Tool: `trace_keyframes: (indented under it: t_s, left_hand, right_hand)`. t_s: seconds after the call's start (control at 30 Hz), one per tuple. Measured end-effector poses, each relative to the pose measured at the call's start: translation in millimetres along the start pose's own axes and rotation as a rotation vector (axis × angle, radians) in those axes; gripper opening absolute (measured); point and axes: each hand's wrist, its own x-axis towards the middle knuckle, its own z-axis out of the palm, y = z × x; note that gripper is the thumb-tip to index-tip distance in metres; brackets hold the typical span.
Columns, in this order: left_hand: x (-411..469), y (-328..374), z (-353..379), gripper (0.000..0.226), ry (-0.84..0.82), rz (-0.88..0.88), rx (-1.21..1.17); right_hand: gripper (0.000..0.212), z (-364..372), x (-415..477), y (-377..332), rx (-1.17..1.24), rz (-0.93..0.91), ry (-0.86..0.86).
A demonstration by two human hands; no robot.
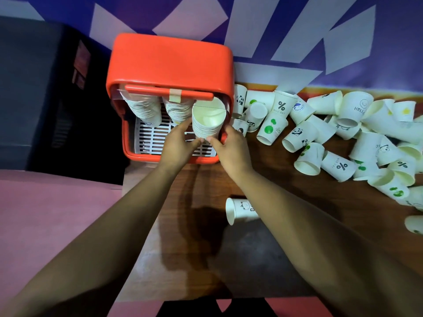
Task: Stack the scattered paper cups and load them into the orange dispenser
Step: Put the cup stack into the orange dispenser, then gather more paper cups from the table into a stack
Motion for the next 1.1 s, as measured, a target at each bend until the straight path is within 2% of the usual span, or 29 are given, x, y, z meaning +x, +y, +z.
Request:
trace_keyframes:
  t_s: [0.13, 0.33, 0.53, 0.67, 0.73, 0.8, 0.9, 1.0, 1.1]
  left_hand:
    - [2.4, 0.4, 5.4, 0.047, 0.032, -0.056, -0.044]
    - [7.4, -3.7, 7.2, 0.057, -0.085, -0.094, -0.127]
    - [12.5, -10.0, 8.5, 0.062, -0.15, -0.134, -0.169]
    - [13.9, -8.5, 4.9, 0.061, -0.181, -0.196, -0.148]
    - [8.3, -0.3, -1.2, 0.053, -0.169, -0.195, -0.096]
    - [-3.7, 10.1, -8.5, 0.041, -0.076, -0.19, -0.074]
    - [-37.9, 21.8, -14.1, 0.023, 0.058, -0.132, -0.088]
    - [-82.8, 19.7, -2.3, 0.016, -0.081, -0.112, -0.096]
    - [-124.2, 14.5, 22.1, 0.009, -0.265, -0.171, -0.067]
  right_hand:
    - [0.029, 10.7, 1.3, -2.7, -0.033, -0.005, 0.083]
    - [0.03, 16.0, 5.4, -5.2, -0.19, -0.016, 0.165]
    - [0.031, 20.2, 11.6, -13.6, -0.199, 0.066, 0.176]
    - [0.035, 15.9, 12.3, -16.1, -0.158, 0.043, 0.088]
    - [0.041, -0.1, 4.4, -15.9, -0.136, -0.018, 0.02]
    - [0.039, -26.2, -12.0, -10.4, -0.108, -0.076, -0.039]
    - [0.032, -67.6, -43.5, 16.1, -0.132, -0.02, -0.127]
    - [0.03, -93.2, -85.8, 53.9, -0.184, 0.085, -0.149]
    - [0.038, -96.1, -125.3, 82.3, -0.193, 0.276, -0.17]
